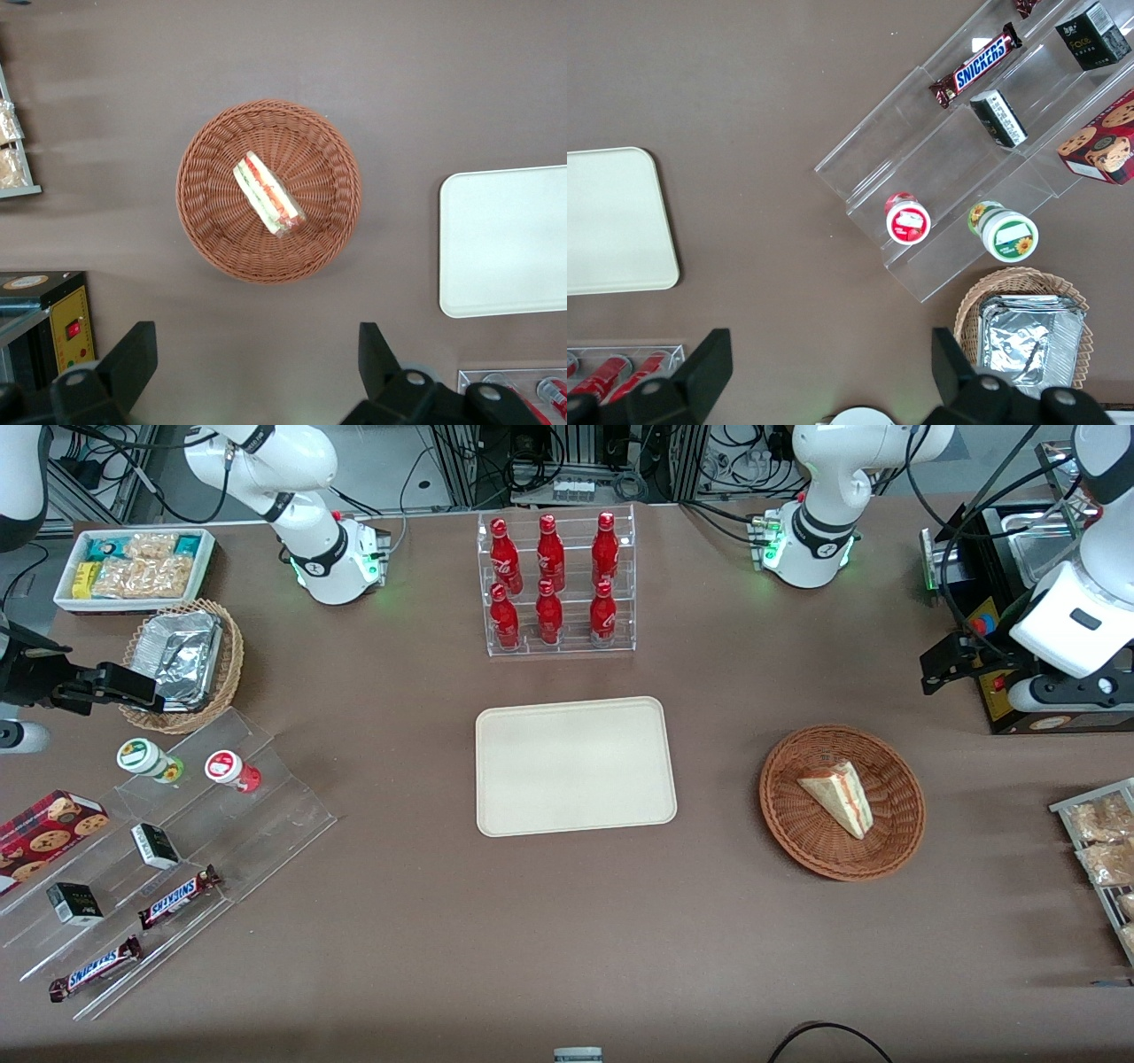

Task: Place sandwich from basket to tray
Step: 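Move the left gripper over the wrapped sandwich in the wicker basket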

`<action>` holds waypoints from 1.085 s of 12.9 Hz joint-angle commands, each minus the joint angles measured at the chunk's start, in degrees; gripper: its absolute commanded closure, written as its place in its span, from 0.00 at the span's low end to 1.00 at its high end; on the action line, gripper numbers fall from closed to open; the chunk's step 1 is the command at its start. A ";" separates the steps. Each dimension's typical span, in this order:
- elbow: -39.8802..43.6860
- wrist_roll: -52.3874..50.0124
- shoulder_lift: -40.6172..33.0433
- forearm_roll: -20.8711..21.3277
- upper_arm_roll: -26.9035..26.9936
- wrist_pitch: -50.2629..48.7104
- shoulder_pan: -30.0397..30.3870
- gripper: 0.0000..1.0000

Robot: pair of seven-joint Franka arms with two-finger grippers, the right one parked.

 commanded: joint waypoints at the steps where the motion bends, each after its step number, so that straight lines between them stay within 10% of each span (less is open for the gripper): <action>1: 1.10 0.58 -0.01 0.63 0.57 -2.84 0.13 0.00; 14: -22.61 -19.79 2.62 0.72 0.32 25.59 -1.54 0.00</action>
